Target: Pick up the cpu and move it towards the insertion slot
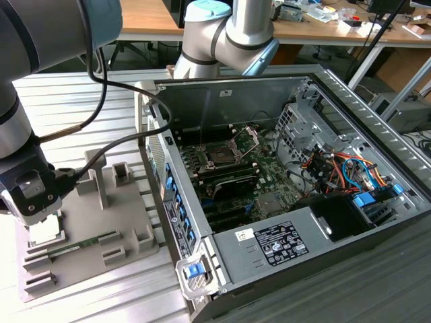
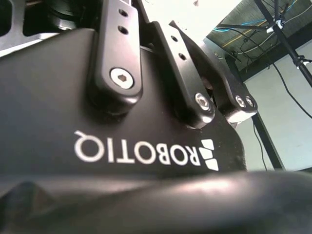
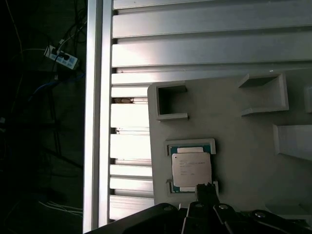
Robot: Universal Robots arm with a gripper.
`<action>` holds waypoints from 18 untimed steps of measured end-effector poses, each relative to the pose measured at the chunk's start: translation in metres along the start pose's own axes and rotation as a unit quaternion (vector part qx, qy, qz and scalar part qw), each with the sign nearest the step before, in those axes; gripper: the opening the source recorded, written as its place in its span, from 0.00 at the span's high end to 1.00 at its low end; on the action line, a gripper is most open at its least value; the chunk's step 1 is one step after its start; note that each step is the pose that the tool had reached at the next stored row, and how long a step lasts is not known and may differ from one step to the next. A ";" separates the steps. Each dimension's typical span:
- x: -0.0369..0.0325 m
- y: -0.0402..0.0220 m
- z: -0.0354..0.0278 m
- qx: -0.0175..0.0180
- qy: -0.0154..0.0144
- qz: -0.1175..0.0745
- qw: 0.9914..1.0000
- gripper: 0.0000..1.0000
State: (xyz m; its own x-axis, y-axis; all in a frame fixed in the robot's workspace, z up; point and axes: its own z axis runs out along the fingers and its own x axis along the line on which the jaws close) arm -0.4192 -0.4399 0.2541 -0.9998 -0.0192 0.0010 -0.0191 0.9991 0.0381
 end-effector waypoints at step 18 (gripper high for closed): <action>0.0000 -0.0003 0.0070 0.000 0.000 0.000 1.000 0.89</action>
State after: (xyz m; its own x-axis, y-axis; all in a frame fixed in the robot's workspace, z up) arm -0.4192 -0.4400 0.2471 -0.9998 -0.0192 0.0010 -0.0191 0.9991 0.0381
